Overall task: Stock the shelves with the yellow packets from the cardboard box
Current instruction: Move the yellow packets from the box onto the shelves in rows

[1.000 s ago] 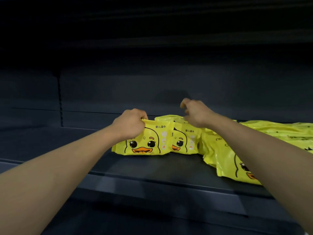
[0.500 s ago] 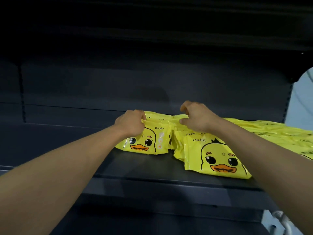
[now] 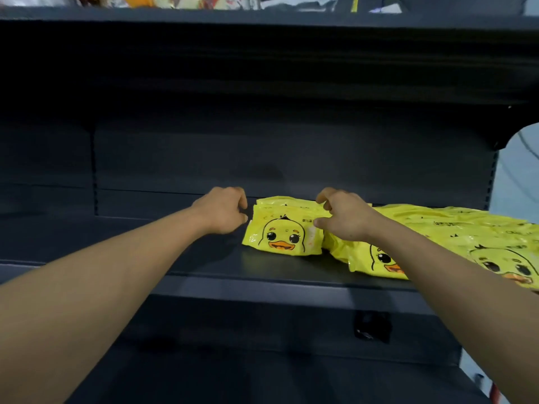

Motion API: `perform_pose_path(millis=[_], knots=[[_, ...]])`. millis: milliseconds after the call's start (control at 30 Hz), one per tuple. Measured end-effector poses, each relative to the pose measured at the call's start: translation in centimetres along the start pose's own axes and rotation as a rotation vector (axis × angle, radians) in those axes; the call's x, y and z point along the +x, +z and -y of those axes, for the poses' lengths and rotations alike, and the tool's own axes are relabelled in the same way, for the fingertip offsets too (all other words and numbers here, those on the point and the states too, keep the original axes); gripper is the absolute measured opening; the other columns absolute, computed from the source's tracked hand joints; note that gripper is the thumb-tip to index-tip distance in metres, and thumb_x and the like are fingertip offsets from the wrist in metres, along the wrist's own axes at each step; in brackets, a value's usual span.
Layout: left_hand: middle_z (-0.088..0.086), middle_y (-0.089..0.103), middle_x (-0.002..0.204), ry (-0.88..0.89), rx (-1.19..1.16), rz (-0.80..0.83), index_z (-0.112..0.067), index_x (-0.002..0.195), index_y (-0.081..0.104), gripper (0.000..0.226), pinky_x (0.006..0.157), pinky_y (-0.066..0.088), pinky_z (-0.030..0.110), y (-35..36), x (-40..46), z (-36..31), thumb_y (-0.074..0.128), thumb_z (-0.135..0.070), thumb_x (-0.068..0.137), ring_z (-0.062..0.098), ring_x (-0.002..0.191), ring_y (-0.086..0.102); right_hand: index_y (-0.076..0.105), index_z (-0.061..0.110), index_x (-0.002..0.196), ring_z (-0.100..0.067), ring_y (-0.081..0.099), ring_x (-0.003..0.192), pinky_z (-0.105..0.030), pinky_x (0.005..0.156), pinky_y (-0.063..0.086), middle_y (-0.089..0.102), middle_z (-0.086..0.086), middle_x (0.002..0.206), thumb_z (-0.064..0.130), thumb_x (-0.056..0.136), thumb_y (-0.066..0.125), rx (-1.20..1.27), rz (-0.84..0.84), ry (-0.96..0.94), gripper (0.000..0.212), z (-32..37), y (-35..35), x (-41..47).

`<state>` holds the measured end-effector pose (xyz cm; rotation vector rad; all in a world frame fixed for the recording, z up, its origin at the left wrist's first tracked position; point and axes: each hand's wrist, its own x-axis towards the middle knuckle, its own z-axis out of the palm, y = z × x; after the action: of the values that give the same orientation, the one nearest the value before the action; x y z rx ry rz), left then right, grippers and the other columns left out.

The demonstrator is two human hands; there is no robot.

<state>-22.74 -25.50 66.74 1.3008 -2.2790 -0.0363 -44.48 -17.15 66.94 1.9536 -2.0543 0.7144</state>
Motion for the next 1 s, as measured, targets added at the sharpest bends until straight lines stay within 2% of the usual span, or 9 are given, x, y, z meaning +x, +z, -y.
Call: perform_pose_path(millis=[267,367,433,800,933,1000], knots=[[-0.007,0.06,0.094,0.039,-0.099,0.091,-0.025,0.1,0.054,0.012,0.091,0.05,0.043,-1.8,-9.3,3.7,0.059,-0.023,0.089,0.018,0.095,0.058,0.044,0.012,0.131,-0.025,0.05,0.116,-0.027,0.087,0.04,0.054,-0.01,0.128,0.029,0.088,0.062,0.016,0.084,0.021,0.049,7.7,2.0,-7.3],[-0.004,0.062,0.1,0.043,-0.132,0.143,-0.026,0.1,0.054,0.012,0.09,0.05,0.043,-1.2,-12.9,5.1,0.059,-0.024,0.089,0.019,0.097,0.059,0.044,0.012,0.131,-0.025,0.05,0.117,-0.024,0.086,0.038,0.053,-0.008,0.128,0.027,0.088,0.062,0.047,0.123,0.052,0.049,10.1,3.3,-10.6],[-0.004,0.062,0.103,0.048,-0.141,0.176,-0.027,0.098,0.054,0.011,0.091,0.05,0.042,-0.3,-15.1,6.1,0.06,-0.025,0.088,0.019,0.098,0.059,0.046,0.011,0.13,-0.024,0.053,0.113,-0.028,0.09,0.042,0.055,-0.009,0.125,0.026,0.087,0.064,0.077,0.154,0.073,0.048,11.3,4.4,-12.7],[-0.006,0.059,0.106,-0.058,-0.112,0.488,-0.031,0.098,0.053,0.01,0.091,0.05,0.04,7.9,-25.4,11.1,0.057,-0.027,0.09,0.016,0.098,0.057,0.043,0.014,0.133,-0.023,0.05,0.117,-0.032,0.096,0.045,0.048,-0.009,0.131,0.028,0.089,0.062,0.187,0.466,0.159,0.05,13.2,14.6,-22.6],[-0.005,0.061,0.11,-0.137,-0.087,0.605,-0.025,0.102,0.057,0.011,0.09,0.05,0.038,12.3,-29.7,13.1,0.056,-0.025,0.091,0.016,0.101,0.057,0.045,0.013,0.129,-0.021,0.052,0.113,-0.03,0.091,0.045,0.051,-0.008,0.128,0.027,0.089,0.062,0.211,0.617,0.164,0.046,12.7,19.9,-26.7],[-0.004,0.058,0.116,-0.174,-0.082,0.687,-0.02,0.112,0.058,0.019,0.092,0.048,0.034,14.7,-31.9,14.0,0.054,-0.024,0.093,0.016,0.105,0.055,0.045,0.012,0.129,-0.021,0.05,0.114,-0.029,0.091,0.044,0.05,-0.007,0.129,0.027,0.09,0.059,0.243,0.71,0.172,0.044,12.3,22.4,-28.8]])
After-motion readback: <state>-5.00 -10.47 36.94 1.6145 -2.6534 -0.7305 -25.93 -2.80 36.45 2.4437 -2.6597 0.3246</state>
